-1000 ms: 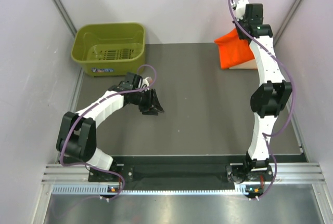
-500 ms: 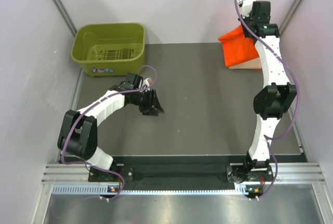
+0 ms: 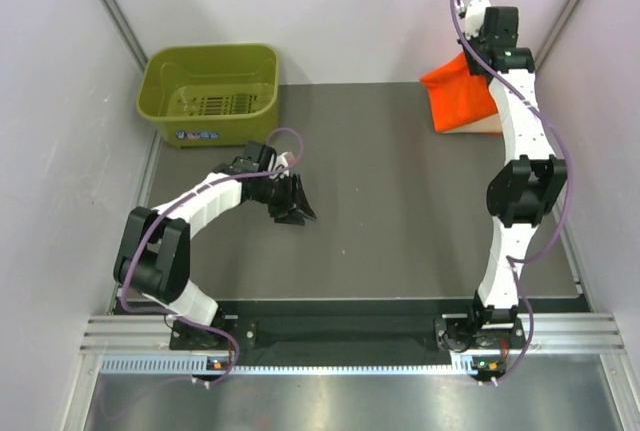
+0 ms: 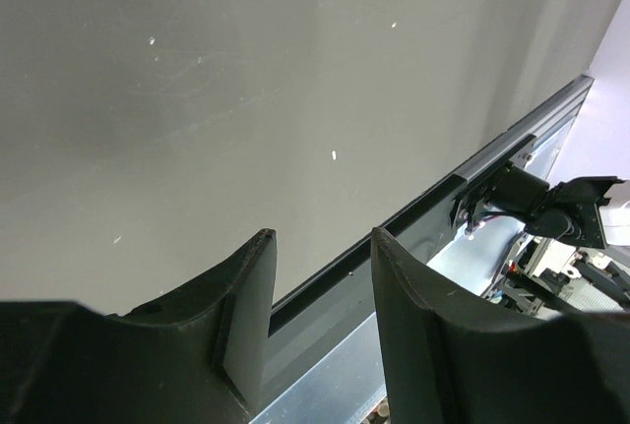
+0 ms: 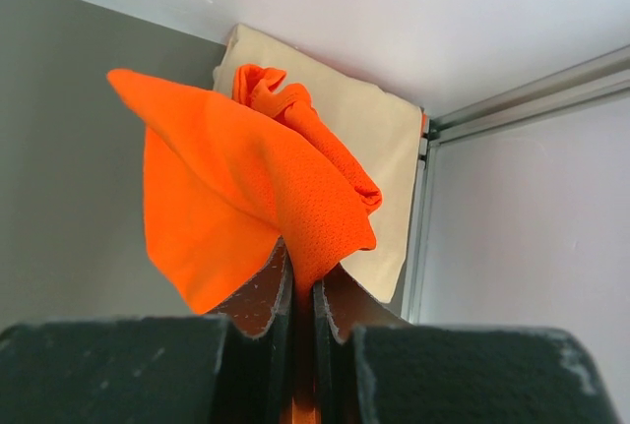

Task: Fold and stack the t-shirts
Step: Neatly place the folded tshirt to the corner

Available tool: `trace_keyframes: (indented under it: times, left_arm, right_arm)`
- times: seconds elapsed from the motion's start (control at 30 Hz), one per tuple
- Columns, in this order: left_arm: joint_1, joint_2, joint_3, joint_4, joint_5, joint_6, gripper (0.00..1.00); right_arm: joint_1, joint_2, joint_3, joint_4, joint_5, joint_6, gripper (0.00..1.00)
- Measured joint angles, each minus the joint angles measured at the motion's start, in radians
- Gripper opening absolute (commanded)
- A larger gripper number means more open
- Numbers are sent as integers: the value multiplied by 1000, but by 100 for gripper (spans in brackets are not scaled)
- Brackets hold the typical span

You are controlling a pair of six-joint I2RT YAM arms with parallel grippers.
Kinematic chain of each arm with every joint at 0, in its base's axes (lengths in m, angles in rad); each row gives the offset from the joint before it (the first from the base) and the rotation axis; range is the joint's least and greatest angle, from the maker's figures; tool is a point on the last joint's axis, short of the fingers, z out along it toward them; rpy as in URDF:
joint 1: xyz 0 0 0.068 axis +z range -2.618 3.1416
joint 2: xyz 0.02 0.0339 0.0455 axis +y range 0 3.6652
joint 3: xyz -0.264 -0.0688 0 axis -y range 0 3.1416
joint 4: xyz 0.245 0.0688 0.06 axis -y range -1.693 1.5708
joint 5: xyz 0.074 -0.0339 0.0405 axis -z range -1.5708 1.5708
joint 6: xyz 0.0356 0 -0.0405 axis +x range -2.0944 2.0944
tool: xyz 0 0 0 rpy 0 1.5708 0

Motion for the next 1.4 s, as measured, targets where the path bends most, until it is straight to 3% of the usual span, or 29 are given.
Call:
trace_keyframes:
  times: [0.53, 1.4]
  left_arm:
    - [2, 69, 75, -22, -16, 2, 48]
    - [2, 150, 177, -100, -47, -3, 47]
  right_arm:
    - [-92, 190, 113, 29, -14, 21, 0]
    - [-190, 396, 119, 284, 44, 157, 0]
